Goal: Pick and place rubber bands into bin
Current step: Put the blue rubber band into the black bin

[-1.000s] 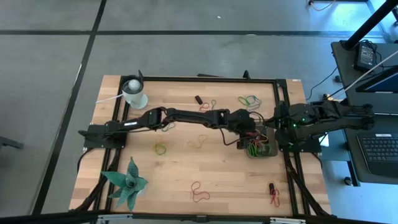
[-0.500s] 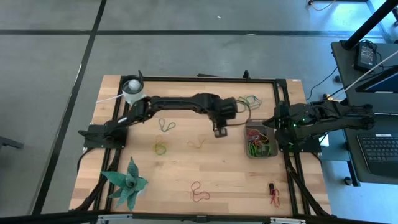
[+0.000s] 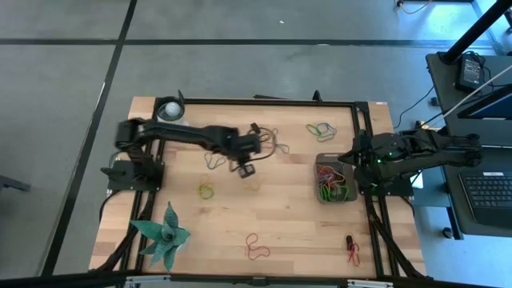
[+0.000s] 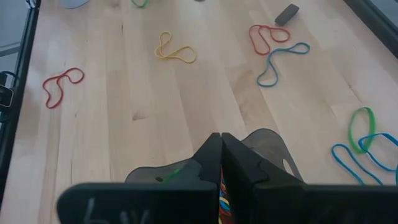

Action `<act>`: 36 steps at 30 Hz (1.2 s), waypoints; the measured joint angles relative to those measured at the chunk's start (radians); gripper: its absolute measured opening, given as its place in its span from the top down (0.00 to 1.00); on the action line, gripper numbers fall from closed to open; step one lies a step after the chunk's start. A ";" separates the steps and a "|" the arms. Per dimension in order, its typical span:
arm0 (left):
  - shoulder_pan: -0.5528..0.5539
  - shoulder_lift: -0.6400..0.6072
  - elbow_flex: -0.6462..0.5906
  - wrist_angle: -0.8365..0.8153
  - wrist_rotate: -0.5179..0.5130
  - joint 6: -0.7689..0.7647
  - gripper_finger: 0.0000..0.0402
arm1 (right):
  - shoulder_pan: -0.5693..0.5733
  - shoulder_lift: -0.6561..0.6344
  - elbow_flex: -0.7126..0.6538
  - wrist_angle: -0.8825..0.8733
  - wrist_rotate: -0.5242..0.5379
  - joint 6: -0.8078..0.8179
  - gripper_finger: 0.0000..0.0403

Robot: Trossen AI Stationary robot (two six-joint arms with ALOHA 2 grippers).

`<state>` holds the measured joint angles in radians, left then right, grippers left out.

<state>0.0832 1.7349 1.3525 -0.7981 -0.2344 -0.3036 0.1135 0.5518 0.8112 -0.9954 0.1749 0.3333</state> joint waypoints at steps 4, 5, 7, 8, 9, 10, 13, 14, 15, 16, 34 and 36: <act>-0.012 -0.153 -0.172 0.001 -0.040 -0.065 0.98 | 0.000 0.000 0.000 0.002 0.000 0.013 0.96; -0.012 -0.184 -0.206 0.001 -0.044 -0.075 0.97 | 0.000 0.000 0.000 0.002 0.000 0.027 0.96; -0.012 -0.234 -0.266 -0.003 -0.045 -0.077 0.96 | 0.000 0.000 0.000 0.002 0.000 0.053 0.96; -0.012 -0.256 -0.291 -0.004 -0.045 -0.077 0.94 | 0.000 0.000 0.000 0.002 0.000 0.066 0.96; -0.012 -0.275 -0.312 -0.001 -0.045 -0.076 0.93 | 0.000 0.000 0.000 0.002 0.000 0.087 0.96; -0.011 -0.290 -0.333 -0.001 -0.046 -0.072 0.91 | 0.000 0.000 0.000 0.002 0.003 0.112 0.96; 0.007 -0.311 -0.386 -0.017 -0.060 -0.096 0.84 | 0.000 0.000 0.000 0.002 0.014 0.170 0.96; 0.017 -0.313 -0.401 -0.031 -0.059 -0.095 0.82 | 0.000 0.000 0.000 0.002 0.015 0.187 0.96; 0.026 -0.314 -0.414 -0.047 -0.058 -0.090 0.79 | 0.000 0.000 0.000 0.002 0.016 0.202 0.96; 0.033 -0.315 -0.429 -0.057 -0.058 -0.089 0.76 | 0.000 0.000 0.000 0.002 0.016 0.218 0.96; 0.158 -0.313 -0.642 0.136 -0.099 -0.276 0.44 | 0.000 0.023 0.000 0.001 0.113 0.395 0.96; 0.166 -0.313 -0.657 0.160 -0.062 -0.268 0.45 | 0.000 0.025 0.000 -0.002 0.113 0.395 0.96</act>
<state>0.2494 1.4220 0.6958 -0.6378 -0.2964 -0.5718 0.1131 0.5766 0.8112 -0.9978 0.2882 0.7280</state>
